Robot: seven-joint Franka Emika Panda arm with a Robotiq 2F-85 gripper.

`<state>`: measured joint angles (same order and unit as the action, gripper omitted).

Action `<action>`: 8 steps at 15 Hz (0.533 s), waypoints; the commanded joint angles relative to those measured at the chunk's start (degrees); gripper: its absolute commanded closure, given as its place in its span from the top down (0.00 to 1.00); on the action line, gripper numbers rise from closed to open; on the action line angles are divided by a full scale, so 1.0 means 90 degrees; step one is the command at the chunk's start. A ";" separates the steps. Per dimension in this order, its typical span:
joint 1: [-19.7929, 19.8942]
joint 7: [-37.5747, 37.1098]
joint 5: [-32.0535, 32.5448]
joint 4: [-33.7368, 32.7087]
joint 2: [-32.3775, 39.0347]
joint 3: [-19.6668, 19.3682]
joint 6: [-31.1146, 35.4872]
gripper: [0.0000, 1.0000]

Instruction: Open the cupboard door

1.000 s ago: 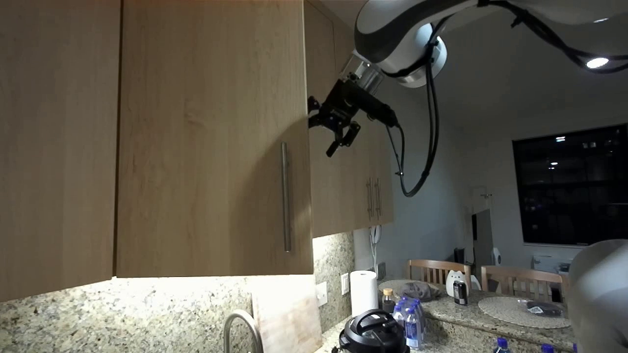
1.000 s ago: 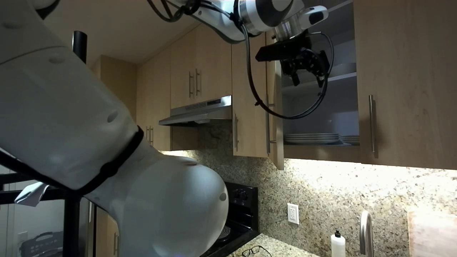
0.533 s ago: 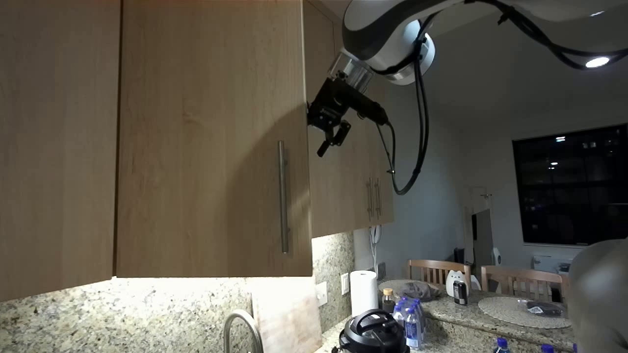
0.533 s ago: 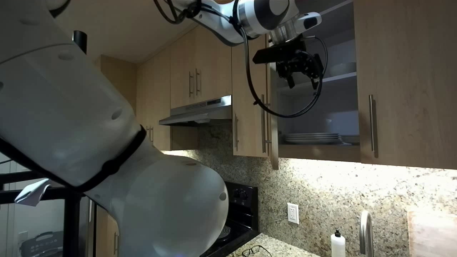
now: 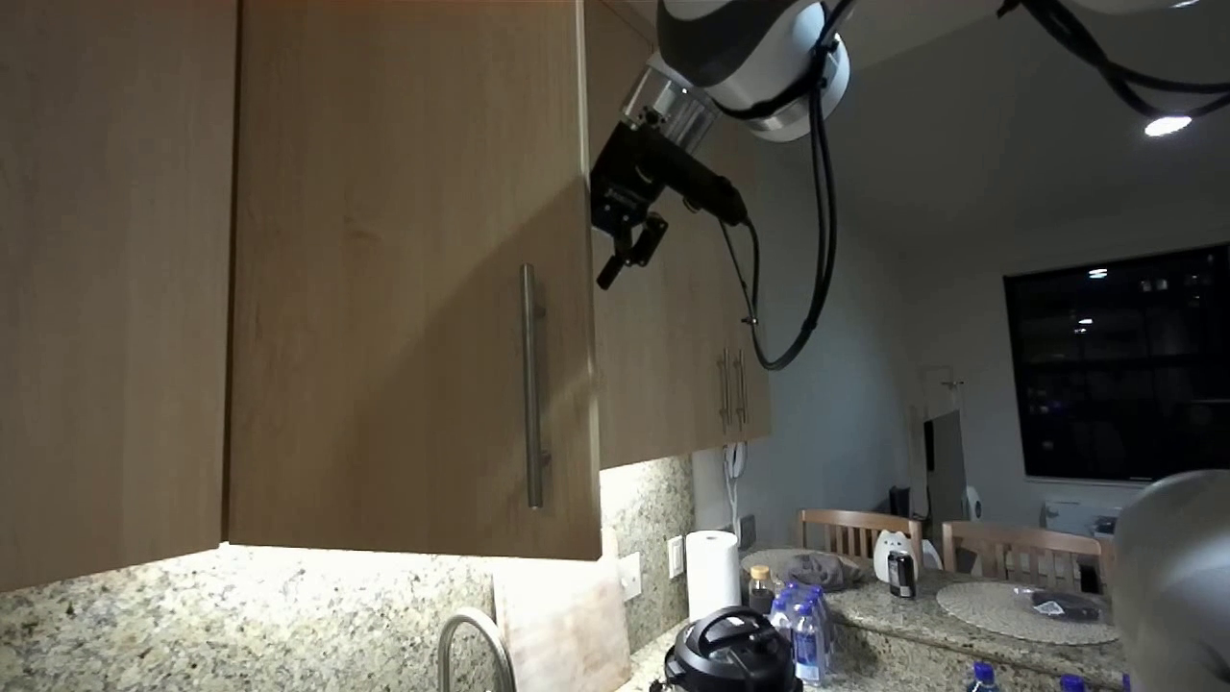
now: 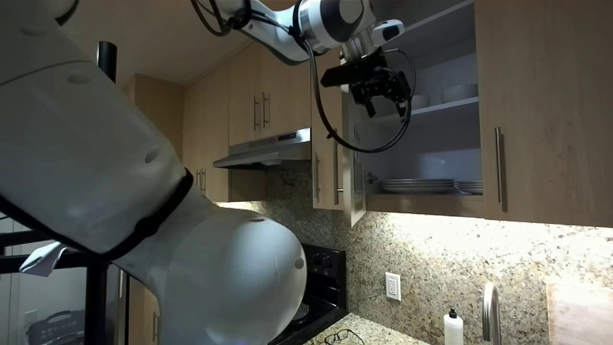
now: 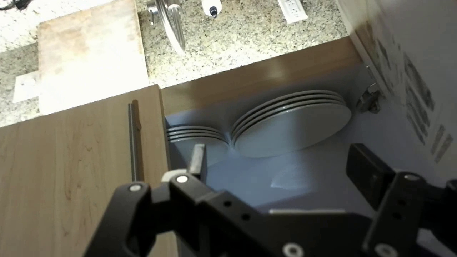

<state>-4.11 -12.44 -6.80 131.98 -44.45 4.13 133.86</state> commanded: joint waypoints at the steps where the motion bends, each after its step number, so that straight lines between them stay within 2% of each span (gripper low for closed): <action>1: -0.0096 0.0006 -0.0084 -0.0094 -0.0067 0.0362 -0.0124 1.00; 8: -0.0298 0.0075 -0.0013 -0.0277 0.0032 0.0813 -0.0131 1.00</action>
<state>-5.55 -12.44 -6.80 131.01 -44.89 10.26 133.86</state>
